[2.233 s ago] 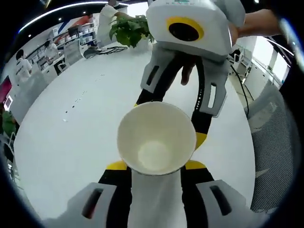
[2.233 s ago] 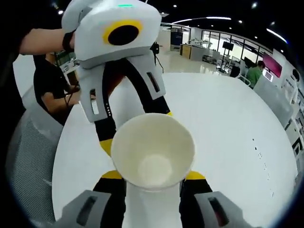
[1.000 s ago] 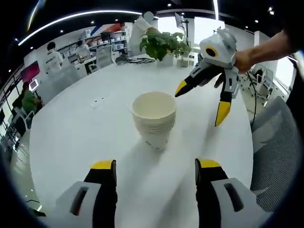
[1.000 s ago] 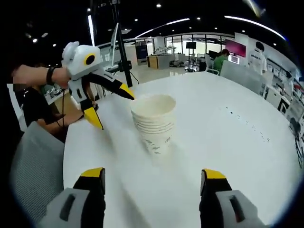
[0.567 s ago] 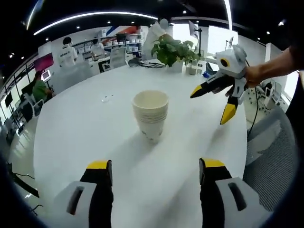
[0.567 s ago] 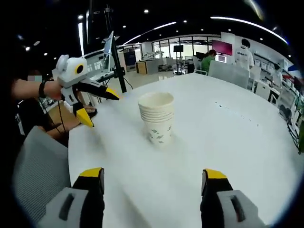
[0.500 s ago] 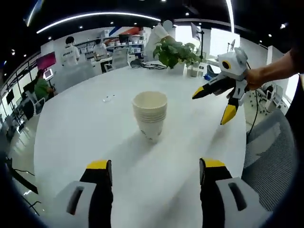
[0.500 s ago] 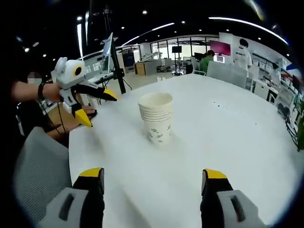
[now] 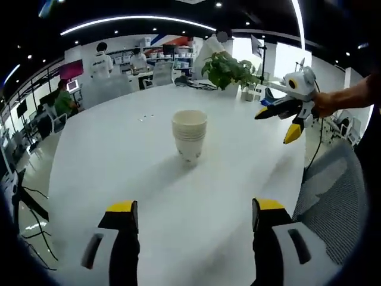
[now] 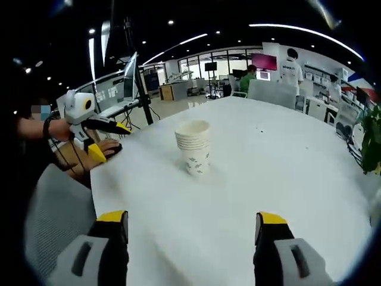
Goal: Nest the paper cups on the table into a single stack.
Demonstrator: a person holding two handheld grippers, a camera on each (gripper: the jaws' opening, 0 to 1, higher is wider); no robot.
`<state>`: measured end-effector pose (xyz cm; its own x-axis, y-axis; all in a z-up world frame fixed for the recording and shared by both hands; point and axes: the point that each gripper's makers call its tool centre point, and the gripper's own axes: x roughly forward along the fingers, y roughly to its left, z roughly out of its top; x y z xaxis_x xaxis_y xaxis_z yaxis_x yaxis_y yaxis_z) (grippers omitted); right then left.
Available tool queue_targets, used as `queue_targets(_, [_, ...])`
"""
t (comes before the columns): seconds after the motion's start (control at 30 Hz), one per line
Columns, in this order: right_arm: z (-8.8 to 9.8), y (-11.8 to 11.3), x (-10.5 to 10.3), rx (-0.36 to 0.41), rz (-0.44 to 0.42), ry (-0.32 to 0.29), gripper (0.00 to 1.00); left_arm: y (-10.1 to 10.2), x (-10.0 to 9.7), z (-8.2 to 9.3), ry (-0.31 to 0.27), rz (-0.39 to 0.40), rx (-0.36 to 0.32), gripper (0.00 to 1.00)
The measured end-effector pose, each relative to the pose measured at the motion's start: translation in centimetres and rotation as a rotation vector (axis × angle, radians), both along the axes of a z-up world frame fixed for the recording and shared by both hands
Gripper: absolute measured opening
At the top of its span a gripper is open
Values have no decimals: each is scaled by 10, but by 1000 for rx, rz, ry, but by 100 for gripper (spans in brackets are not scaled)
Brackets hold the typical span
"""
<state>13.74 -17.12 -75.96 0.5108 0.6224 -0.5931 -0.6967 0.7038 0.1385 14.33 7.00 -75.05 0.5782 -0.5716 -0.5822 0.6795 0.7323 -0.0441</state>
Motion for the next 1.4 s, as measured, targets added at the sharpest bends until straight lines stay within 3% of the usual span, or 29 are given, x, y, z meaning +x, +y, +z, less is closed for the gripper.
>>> queue_targets(0.63, [6, -4, -38, 63, -94, 8, 92, 11, -44, 8, -22, 77, -53, 79])
queue_targets(0.87, [1, -8, -47, 71, -113, 22, 91, 18, -50, 10, -28, 98, -61, 78])
queue_targets(1.4, [-1, -6, -59, 63, -134, 27, 92, 11, -55, 12, -32, 93, -68, 78])
